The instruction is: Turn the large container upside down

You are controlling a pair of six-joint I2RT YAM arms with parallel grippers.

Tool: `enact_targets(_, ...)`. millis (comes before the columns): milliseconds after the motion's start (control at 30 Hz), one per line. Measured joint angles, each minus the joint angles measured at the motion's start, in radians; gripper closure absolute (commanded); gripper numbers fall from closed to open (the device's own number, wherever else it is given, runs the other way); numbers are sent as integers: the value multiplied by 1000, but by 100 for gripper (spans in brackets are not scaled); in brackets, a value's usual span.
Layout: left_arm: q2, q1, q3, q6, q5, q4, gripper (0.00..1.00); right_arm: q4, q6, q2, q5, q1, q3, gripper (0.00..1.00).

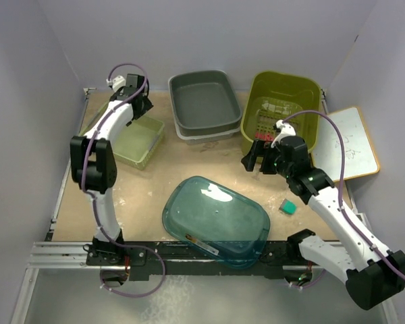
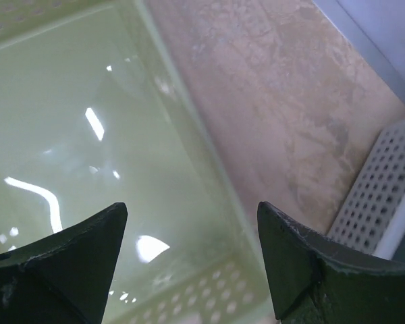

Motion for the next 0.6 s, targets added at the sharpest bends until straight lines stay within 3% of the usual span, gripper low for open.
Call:
enact_targets(133, 185, 31, 185, 29, 59, -4, 28, -4, -1, -8, 0, 0, 0, 2)
enact_targets(267, 323, 41, 338, 50, 114, -21, 45, -16, -6, -4, 1, 0, 0, 2)
enact_targets(400, 332, 55, 295, 55, 167, -23, 67, -26, -9, 17, 0, 0, 3, 2)
enact_targets(533, 290, 69, 213, 60, 226, -6, 99, -26, -8, 49, -9, 0, 14, 3)
enact_targets(600, 246, 73, 183, 77, 247, -32, 100, -23, -6, 73, -28, 0, 26, 3)
